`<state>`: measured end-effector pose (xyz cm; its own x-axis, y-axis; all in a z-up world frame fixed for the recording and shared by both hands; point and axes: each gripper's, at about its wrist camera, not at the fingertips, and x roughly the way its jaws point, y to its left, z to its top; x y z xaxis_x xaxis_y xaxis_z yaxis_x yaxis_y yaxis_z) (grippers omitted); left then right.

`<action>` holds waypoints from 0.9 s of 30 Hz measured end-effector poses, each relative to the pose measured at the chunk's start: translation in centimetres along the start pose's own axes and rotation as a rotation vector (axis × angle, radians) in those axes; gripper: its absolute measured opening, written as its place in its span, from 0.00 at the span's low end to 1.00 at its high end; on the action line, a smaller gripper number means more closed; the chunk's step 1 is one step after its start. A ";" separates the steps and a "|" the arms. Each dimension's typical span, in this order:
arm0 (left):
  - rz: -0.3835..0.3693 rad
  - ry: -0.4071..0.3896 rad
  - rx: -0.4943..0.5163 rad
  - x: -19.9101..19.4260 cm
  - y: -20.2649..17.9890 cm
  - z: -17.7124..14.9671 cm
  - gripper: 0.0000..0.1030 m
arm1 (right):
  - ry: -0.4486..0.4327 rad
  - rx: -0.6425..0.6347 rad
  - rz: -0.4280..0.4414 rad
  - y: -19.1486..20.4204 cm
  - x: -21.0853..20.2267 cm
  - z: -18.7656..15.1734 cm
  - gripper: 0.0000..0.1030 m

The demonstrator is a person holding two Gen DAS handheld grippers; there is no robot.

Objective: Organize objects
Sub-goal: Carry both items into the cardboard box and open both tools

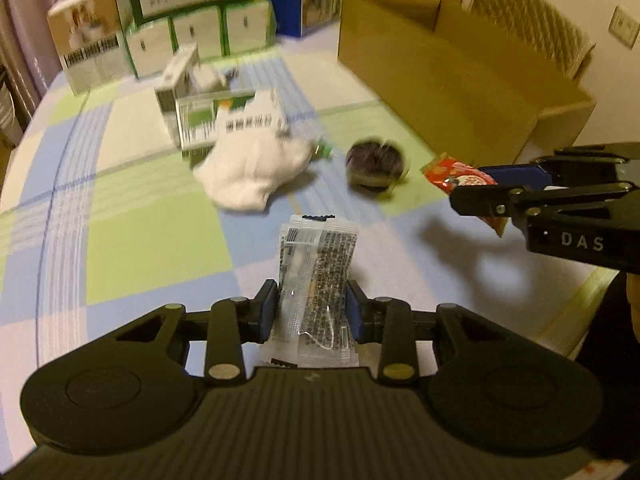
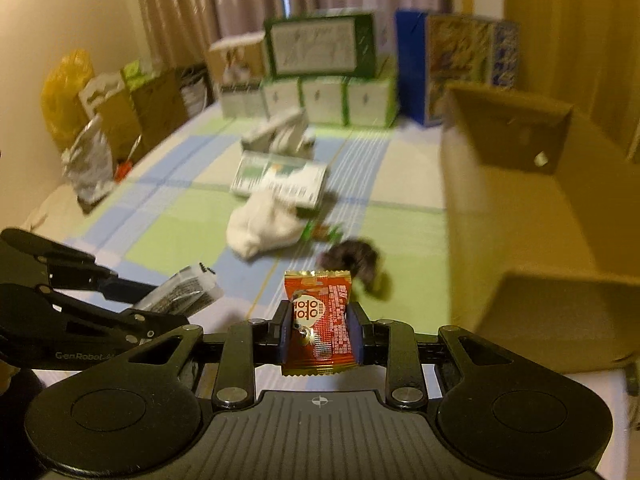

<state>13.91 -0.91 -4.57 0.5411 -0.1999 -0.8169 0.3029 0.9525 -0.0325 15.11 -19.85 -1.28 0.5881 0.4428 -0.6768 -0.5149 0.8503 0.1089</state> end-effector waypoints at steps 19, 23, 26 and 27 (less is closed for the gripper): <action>-0.130 -0.169 0.120 -2.0 -13.9 14.6 0.30 | -0.140 0.192 -0.226 -15.5 -9.7 5.8 0.25; -0.133 -0.159 0.153 0.3 -15.7 16.0 0.30 | -0.139 0.221 -0.239 -17.9 -9.4 5.8 0.25; -0.137 -0.166 0.161 1.9 -16.7 16.9 0.31 | -0.142 0.237 -0.243 -19.3 -9.3 5.6 0.25; -0.137 -0.175 0.161 2.4 -16.9 17.2 0.32 | -0.140 0.242 -0.243 -19.7 -9.1 5.6 0.25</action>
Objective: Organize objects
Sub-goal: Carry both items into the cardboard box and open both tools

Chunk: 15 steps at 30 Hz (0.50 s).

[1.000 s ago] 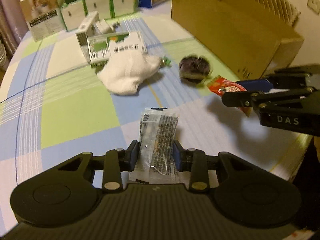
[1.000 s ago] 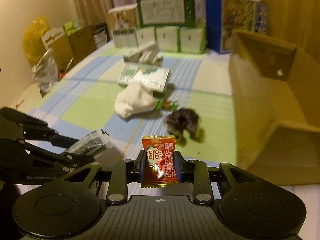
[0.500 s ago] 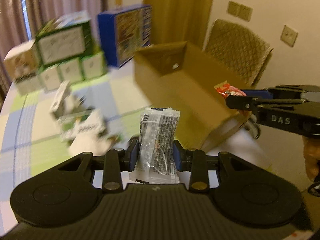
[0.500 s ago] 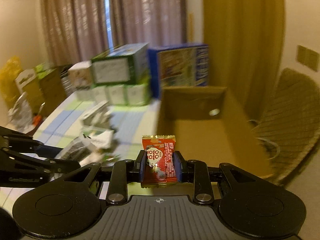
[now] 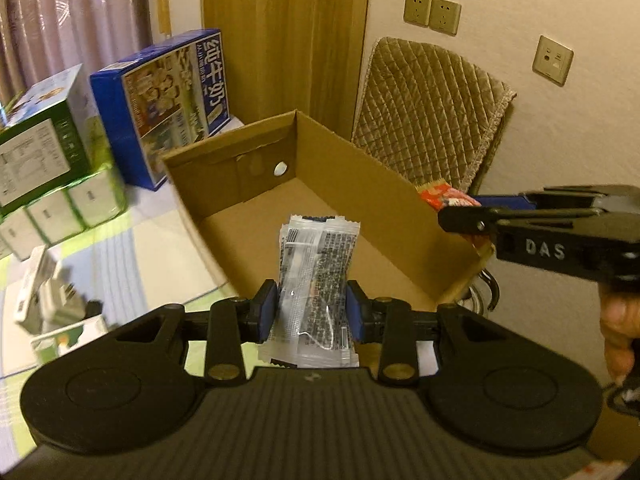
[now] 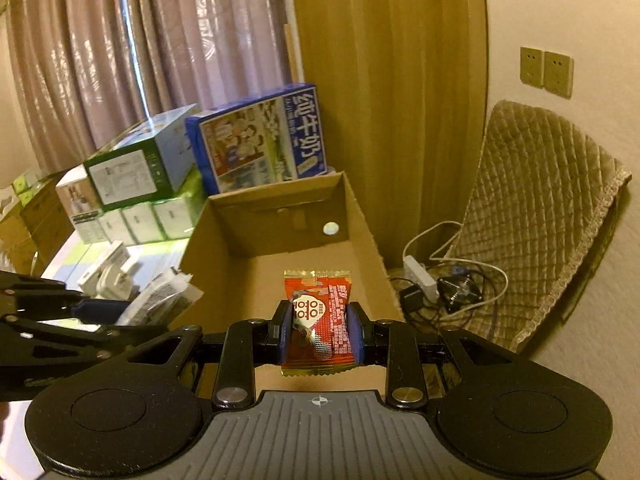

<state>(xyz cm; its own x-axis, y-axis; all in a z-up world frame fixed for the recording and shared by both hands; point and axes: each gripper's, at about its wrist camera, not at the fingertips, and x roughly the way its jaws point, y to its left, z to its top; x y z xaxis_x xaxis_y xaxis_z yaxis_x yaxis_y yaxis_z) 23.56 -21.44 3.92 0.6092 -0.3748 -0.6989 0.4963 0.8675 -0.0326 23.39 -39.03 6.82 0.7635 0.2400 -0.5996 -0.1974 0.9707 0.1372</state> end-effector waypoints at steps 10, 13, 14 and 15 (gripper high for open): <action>0.039 -0.053 -0.023 -0.1 1.4 0.3 0.47 | 0.033 0.028 0.020 -0.6 1.9 -0.8 0.25; 0.049 -0.046 -0.045 -0.7 2.1 -0.1 0.47 | 0.026 0.025 0.027 -0.1 2.3 -0.6 0.25; 0.051 -0.045 -0.049 -0.9 2.3 -0.3 0.47 | 0.016 0.026 0.038 0.0 2.3 -0.5 0.27; 0.052 -0.043 -0.054 -1.0 2.5 -0.4 0.47 | 0.003 0.036 0.053 0.1 2.4 -0.3 0.37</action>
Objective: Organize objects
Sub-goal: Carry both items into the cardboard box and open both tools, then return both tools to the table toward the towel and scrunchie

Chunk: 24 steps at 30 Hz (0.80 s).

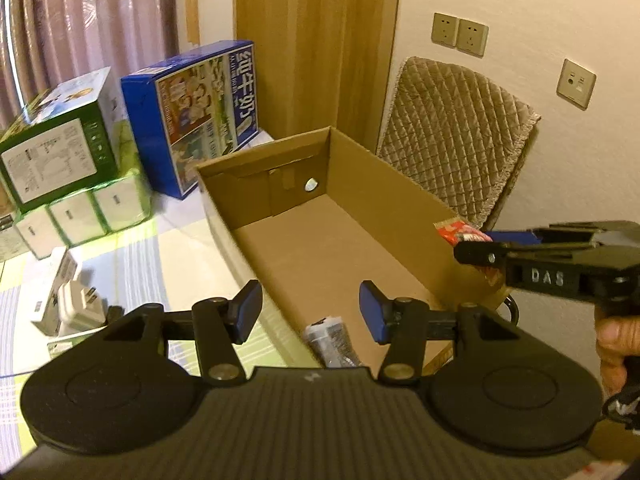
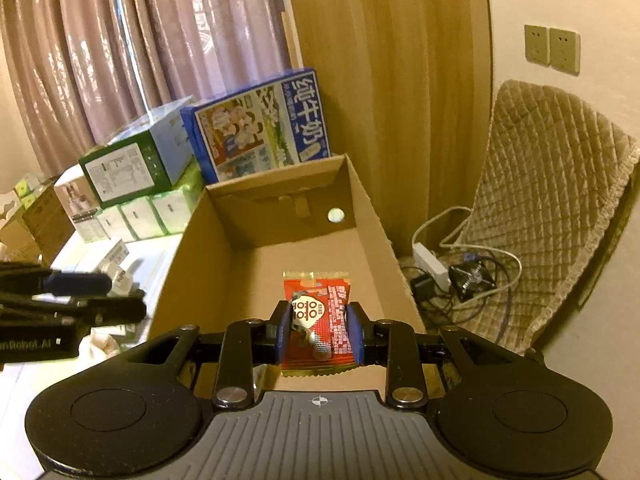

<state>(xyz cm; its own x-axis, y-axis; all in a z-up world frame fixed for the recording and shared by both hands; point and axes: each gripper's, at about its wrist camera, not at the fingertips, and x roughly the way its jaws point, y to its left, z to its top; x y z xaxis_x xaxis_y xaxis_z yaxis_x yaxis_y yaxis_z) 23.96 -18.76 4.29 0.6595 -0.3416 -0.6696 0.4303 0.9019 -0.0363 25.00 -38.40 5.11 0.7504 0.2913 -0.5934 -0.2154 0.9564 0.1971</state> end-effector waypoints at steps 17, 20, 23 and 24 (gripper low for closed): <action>0.092 -0.021 -0.104 -7.8 4.7 -5.8 0.58 | -0.071 0.059 0.060 3.7 -7.2 -2.1 0.73; 0.123 -0.029 -0.137 -10.1 5.9 -7.5 0.61 | -0.084 0.047 0.093 5.9 -8.8 -2.9 0.75; 0.156 -0.030 -0.168 -12.4 7.4 -9.2 0.65 | -0.090 0.029 0.123 8.3 -9.9 -3.6 0.81; 0.169 -0.028 -0.178 -13.1 7.9 -9.7 0.66 | -0.090 0.025 0.135 9.0 -10.1 -3.9 0.83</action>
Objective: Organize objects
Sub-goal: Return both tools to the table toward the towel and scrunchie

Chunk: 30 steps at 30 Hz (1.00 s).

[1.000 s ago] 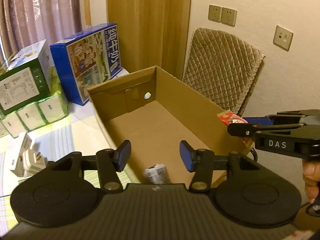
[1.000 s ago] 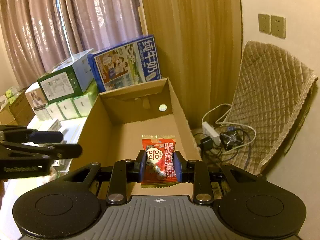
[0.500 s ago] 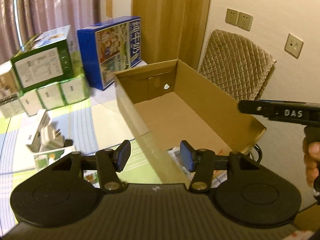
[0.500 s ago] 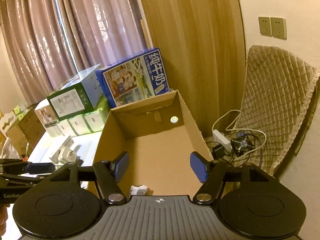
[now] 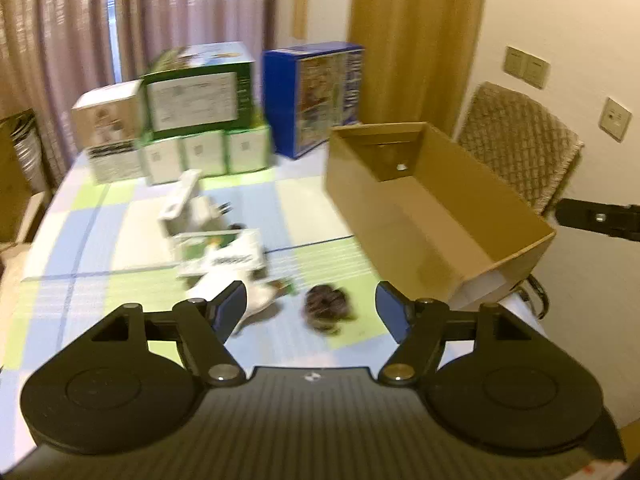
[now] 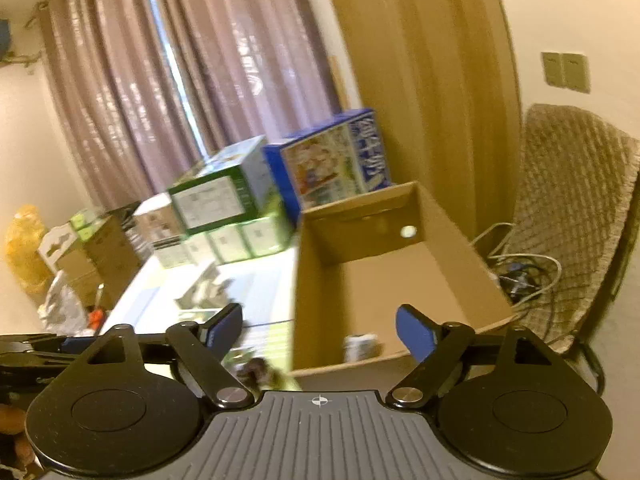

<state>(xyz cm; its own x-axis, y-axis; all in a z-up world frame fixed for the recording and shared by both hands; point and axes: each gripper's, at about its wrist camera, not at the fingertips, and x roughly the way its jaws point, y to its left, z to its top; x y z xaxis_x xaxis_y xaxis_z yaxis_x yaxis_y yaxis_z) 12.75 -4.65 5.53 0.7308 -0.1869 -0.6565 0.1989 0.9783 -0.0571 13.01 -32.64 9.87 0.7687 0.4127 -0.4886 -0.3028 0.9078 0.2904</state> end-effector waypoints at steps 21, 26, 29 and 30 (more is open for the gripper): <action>0.180 -0.029 -0.064 -9.3 6.0 -4.2 0.98 | 0.079 -0.160 0.132 8.7 -1.7 -6.0 0.98; 0.173 -0.038 -0.063 -10.3 6.2 -4.7 0.99 | 0.083 -0.169 0.130 9.5 -1.8 -6.8 0.98; 0.161 -0.040 -0.069 -10.4 6.6 -4.8 0.99 | 0.089 -0.189 0.119 10.2 -1.3 -7.4 0.98; 0.158 -0.040 -0.070 -10.3 6.8 -4.9 0.99 | 0.089 -0.196 0.114 10.4 -1.1 -7.6 0.98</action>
<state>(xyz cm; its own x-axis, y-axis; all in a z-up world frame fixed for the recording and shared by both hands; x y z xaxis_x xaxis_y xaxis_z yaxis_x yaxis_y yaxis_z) 3.44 4.36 8.22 0.7747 -0.0327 -0.6315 0.0352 0.9993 -0.0086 4.77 -23.06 7.21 0.6737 0.5102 -0.5347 -0.4945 0.8488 0.1868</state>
